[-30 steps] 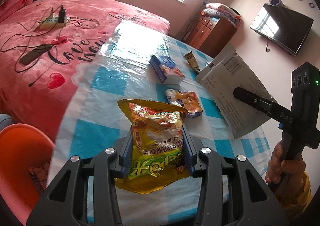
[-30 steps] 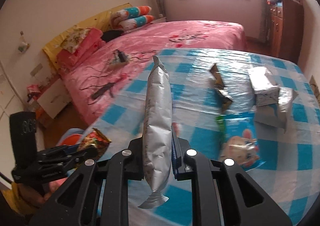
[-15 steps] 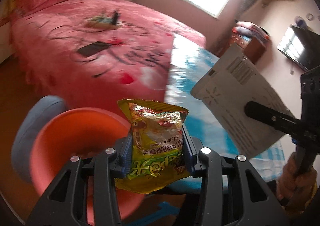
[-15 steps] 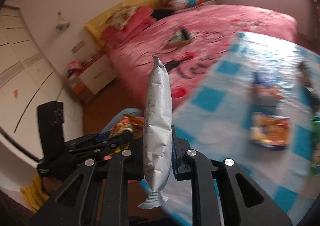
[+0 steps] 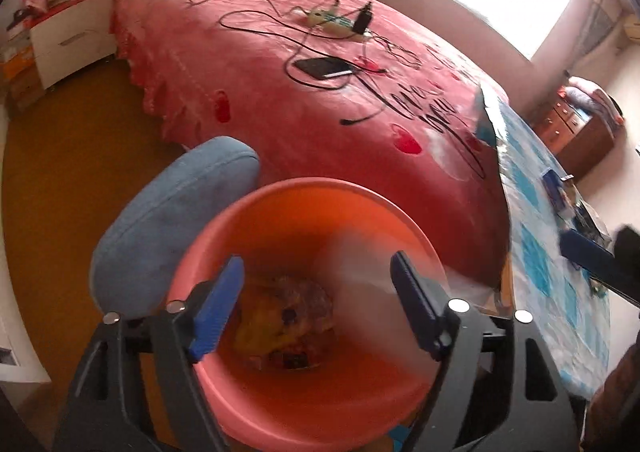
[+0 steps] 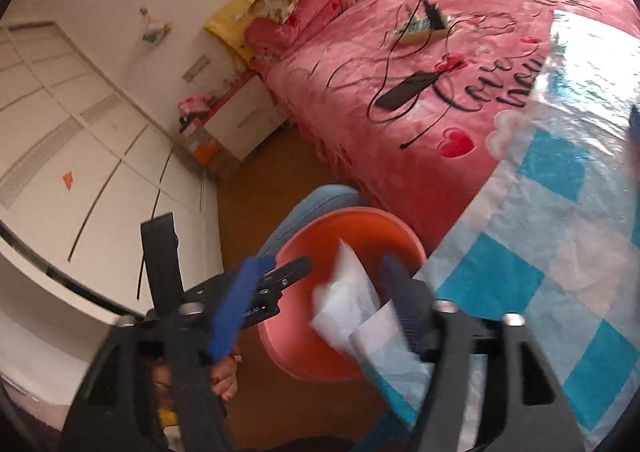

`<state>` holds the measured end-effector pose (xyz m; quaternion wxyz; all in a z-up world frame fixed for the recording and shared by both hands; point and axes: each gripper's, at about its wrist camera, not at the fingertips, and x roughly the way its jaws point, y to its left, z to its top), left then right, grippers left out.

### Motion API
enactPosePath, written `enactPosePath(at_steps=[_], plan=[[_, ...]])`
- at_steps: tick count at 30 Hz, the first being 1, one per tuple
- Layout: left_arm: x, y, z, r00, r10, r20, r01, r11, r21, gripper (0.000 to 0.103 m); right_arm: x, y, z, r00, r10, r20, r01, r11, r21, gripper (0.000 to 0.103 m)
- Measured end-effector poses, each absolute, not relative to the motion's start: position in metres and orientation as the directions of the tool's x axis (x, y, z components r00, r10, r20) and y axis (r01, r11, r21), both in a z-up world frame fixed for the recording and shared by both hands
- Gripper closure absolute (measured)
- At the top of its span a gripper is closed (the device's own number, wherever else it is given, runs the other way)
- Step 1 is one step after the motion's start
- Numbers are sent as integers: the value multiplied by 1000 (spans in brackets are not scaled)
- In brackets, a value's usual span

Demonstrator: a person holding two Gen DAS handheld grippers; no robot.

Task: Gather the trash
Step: 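Open the left tool over the bucket while the right tool releases the white packet, then move both tools back over the remaining trash on the table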

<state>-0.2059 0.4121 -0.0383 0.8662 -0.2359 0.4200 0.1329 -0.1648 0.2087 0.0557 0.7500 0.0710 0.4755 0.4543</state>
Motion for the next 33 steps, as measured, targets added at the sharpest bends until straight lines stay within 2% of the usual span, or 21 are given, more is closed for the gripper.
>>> enactPosePath(at_steps=[5, 10, 19, 33], plan=[[-204, 412, -35, 611, 43, -791, -437, 851, -291, 21, -159, 173, 71, 257, 745, -616, -601, 622, 501, 14], [-202, 400, -30, 612, 38, -790, -420, 862, -284, 21, -165, 145, 74, 377, 700, -607, -595, 685, 419, 10], [-192, 369, -14, 649, 9, -761, -348, 893, -286, 21, -164, 105, 52, 428, 674, -603, -554, 722, 414, 10], [-163, 304, 19, 680, -40, -732, -204, 949, -241, 21, -158, 41, 52, 525, 642, -559, -467, 766, 442, 10]])
